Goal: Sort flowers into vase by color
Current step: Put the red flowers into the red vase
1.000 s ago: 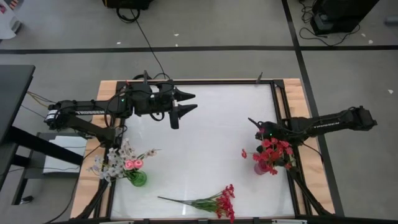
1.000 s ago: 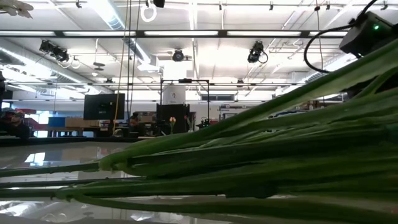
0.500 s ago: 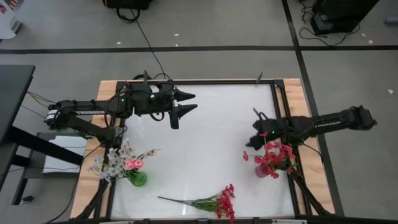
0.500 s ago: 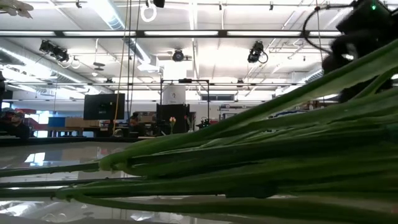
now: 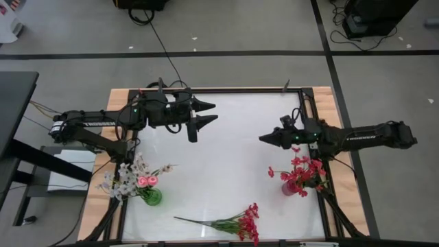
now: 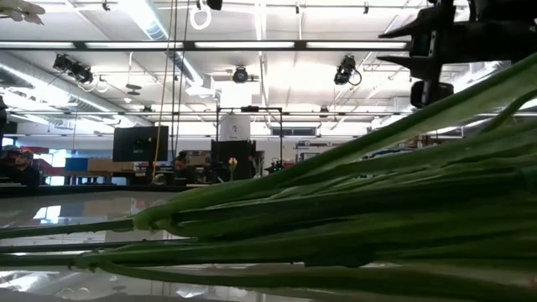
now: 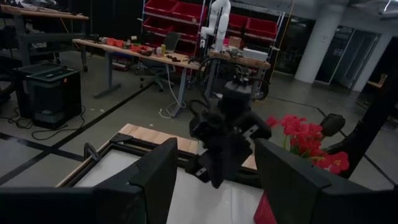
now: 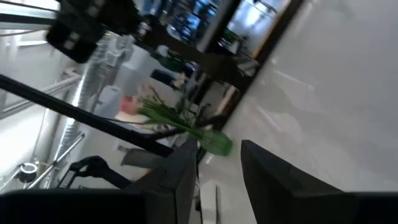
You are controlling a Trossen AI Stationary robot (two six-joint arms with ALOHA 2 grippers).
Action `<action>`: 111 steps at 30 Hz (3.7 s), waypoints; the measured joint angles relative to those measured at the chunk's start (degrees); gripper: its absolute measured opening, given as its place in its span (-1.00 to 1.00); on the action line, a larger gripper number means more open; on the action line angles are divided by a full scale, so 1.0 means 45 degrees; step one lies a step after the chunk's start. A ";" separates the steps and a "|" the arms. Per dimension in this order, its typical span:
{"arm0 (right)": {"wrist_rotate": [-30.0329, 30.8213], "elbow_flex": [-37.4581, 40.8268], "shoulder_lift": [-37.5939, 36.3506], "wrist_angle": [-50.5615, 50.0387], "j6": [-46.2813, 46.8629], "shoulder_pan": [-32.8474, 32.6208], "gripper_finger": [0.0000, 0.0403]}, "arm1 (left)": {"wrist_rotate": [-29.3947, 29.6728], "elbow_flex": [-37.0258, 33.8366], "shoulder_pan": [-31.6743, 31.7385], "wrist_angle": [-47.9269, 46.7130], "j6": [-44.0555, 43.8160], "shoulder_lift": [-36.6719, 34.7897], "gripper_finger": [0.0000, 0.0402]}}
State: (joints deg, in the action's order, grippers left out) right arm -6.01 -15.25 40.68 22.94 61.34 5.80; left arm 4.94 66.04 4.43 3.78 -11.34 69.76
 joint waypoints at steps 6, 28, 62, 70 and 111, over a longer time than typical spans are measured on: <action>0.0124 0.0000 0.0712 0.0972 -0.0730 0.0759 -0.32 | 0.0001 0.0000 0.0002 0.0217 -0.0397 0.0001 0.09; -0.0245 -0.5164 0.4577 0.1208 -0.2231 0.1505 -0.33 | -0.3081 0.3139 -0.0316 -0.7522 -0.1479 0.1057 0.01; 0.0761 -0.6130 0.4360 -0.0550 -0.2214 0.1104 -0.33 | -0.3711 0.6551 -0.1625 -1.0533 0.2504 1.1237 -0.05; 0.0127 -0.6125 0.4348 -0.1653 -0.2323 0.1622 -0.33 | -0.5109 0.4601 -0.3425 -1.0066 0.2880 1.0980 -0.17; -0.0583 -0.6115 0.4343 -0.2165 -0.1432 0.2140 -0.33 | -0.3675 0.4357 -0.6524 -0.5210 -0.0099 1.1113 -0.22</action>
State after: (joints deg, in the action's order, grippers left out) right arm -8.64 -42.76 60.23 13.19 54.89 15.43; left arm -11.60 85.65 -24.93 -19.67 -11.78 119.77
